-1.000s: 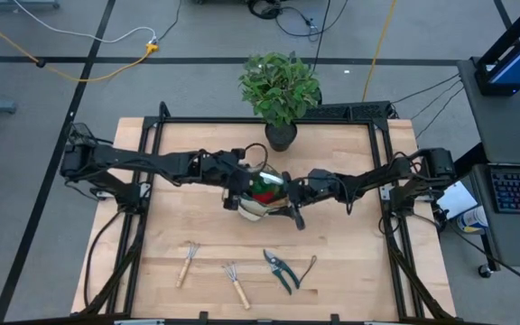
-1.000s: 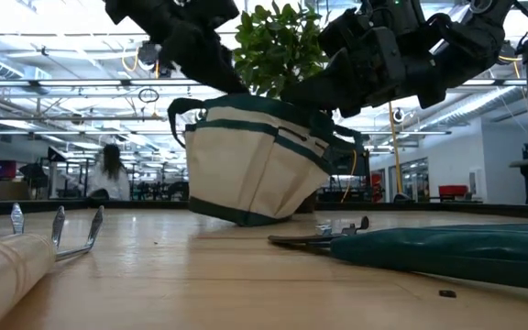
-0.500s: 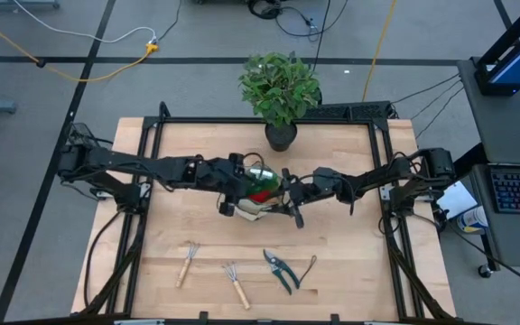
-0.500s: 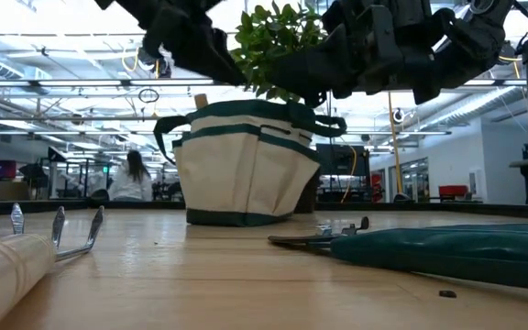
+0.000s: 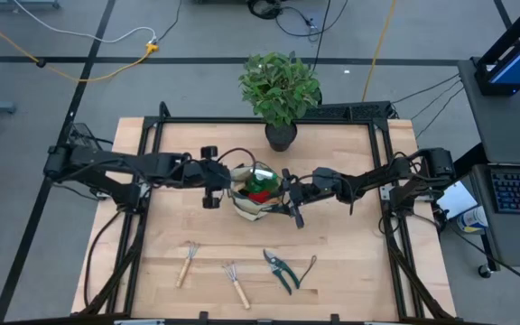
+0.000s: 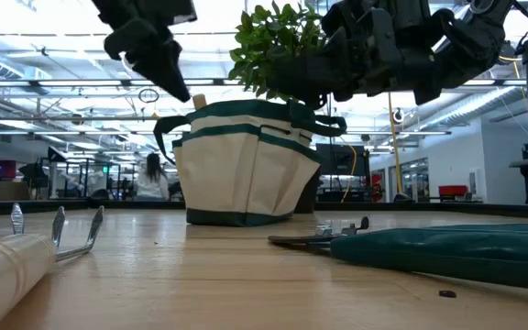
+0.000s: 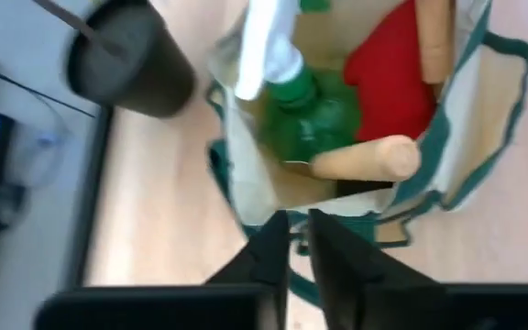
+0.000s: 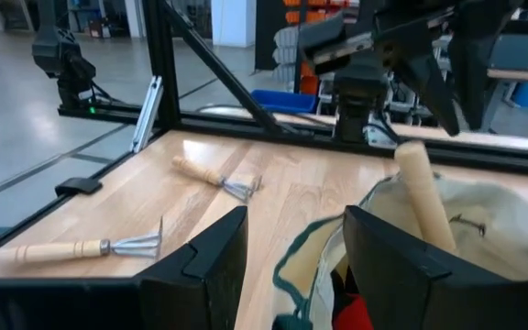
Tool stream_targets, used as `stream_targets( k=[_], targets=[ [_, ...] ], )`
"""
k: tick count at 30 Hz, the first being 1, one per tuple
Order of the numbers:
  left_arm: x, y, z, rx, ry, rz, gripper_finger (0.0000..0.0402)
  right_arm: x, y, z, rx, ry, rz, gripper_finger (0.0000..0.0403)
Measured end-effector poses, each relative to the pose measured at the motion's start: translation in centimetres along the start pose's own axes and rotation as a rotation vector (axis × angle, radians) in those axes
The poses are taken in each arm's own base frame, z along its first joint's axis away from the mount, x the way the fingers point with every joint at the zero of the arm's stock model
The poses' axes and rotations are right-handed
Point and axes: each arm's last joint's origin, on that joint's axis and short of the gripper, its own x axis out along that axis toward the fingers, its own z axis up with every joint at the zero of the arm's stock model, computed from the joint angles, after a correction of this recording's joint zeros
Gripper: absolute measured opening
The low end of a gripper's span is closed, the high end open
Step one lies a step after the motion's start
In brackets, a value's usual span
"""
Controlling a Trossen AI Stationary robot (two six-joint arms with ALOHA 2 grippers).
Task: Pick & Place Garden tools in Gardening bag
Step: Put the hand trowel in the gardening bag
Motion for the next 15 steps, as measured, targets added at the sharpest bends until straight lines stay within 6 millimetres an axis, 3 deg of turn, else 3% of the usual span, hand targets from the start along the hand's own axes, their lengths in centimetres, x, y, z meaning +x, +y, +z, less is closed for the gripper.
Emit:
stream_targets(
  k=[7, 15],
  targets=[
    [1.2, 0.8, 0.2, -0.076, -0.013, -0.076, 0.001, 0.0, 0.0, -0.1, 0.002, 0.006, 0.0, 0.0171],
    [1.3, 1.2, 0.1, -0.016, -0.028, -0.143, 0.0075, 0.0, 0.0, -0.1, 0.002, 0.006, 0.0, 0.0171]
  ],
)
